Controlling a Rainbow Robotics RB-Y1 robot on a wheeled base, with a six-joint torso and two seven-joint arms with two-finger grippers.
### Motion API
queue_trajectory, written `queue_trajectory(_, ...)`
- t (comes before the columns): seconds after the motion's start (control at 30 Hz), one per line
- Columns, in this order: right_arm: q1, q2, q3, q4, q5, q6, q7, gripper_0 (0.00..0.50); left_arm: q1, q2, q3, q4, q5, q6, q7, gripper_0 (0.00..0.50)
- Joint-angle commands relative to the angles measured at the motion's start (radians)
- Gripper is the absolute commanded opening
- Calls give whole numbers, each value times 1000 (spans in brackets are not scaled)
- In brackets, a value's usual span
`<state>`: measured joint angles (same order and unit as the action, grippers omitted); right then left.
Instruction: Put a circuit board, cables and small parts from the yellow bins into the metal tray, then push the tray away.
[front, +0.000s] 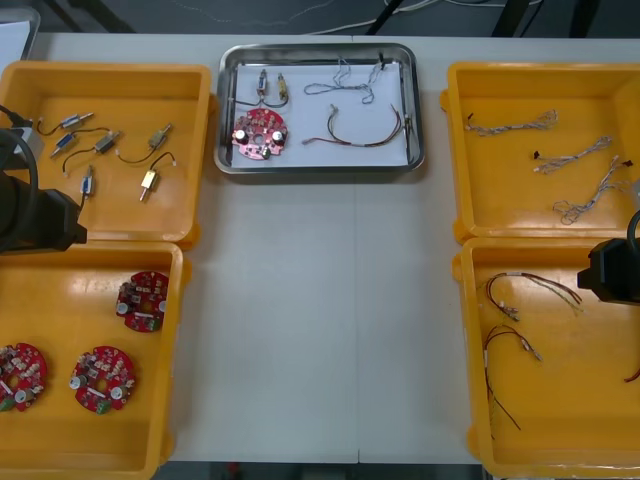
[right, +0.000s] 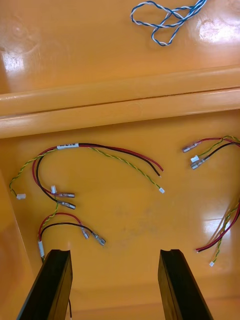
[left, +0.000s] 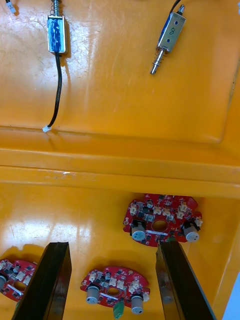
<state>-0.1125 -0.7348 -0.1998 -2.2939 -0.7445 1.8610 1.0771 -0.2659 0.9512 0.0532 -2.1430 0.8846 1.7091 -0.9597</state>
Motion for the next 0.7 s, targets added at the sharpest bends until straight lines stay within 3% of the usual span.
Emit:
queue_trajectory(0.03,10,3,-30,-32,8,-8,40,500,14,41,33,-28,7,-2,22,500)
queue_trajectory(0.7,10,3,-30,-32,8,-8,40,500,14,41,33,-28,7,-2,22,500)
